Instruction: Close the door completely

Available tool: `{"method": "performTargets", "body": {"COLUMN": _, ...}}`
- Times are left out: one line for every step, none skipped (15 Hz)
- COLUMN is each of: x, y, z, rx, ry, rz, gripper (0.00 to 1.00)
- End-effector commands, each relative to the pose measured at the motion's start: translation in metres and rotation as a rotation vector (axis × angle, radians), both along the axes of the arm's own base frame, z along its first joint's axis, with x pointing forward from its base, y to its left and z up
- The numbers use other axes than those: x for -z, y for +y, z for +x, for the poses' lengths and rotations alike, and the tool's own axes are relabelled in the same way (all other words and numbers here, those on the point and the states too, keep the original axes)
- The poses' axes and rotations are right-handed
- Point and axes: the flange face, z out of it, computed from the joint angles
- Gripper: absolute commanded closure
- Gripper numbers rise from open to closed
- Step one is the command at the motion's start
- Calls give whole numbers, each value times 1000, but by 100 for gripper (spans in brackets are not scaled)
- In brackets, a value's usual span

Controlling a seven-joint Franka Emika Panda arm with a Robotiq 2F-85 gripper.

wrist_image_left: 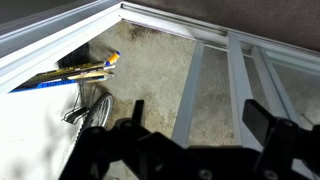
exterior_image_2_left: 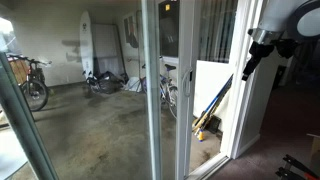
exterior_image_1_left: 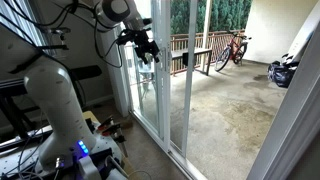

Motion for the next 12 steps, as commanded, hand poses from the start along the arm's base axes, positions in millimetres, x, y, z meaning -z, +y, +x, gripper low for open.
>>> {"method": "performTargets", "body": {"x": 0, "y": 0, "z": 0, "rx": 0, "ry": 1, "rz": 0, "gripper": 0}}
{"method": "performTargets", "body": {"x": 0, "y": 0, "z": 0, "rx": 0, "ry": 1, "rz": 0, "gripper": 0}}
{"method": "performTargets", "body": {"x": 0, "y": 0, "z": 0, "rx": 0, "ry": 1, "rz": 0, "gripper": 0}}
{"method": "performTargets", "body": {"x": 0, "y": 0, "z": 0, "rx": 0, "ry": 1, "rz": 0, "gripper": 0}}
{"method": "performTargets", "body": {"x": 0, "y": 0, "z": 0, "rx": 0, "ry": 1, "rz": 0, "gripper": 0}}
{"method": "performTargets", "body": {"x": 0, "y": 0, "z": 0, "rx": 0, "ry": 1, "rz": 0, "gripper": 0}}
{"method": "performTargets", "body": {"x": 0, "y": 0, "z": 0, "rx": 0, "ry": 1, "rz": 0, "gripper": 0}}
{"method": "performTargets", "body": {"x": 0, "y": 0, "z": 0, "rx": 0, "ry": 1, "rz": 0, "gripper": 0}}
{"method": "performTargets", "body": {"x": 0, "y": 0, "z": 0, "rx": 0, "ry": 1, "rz": 0, "gripper": 0}}
{"method": "performTargets", "body": {"x": 1, "y": 5, "z": 8, "rx": 13, "ry": -15, "rz": 10, "gripper": 0}}
{"method": "performTargets", "body": {"x": 1, "y": 9, "z": 17, "rx": 8, "ry": -13, "rz": 29, "gripper": 0}}
{"method": "performTargets", "body": {"x": 0, "y": 15, "z": 31, "rx": 13, "ry": -18, "rz": 48, "gripper": 0}}
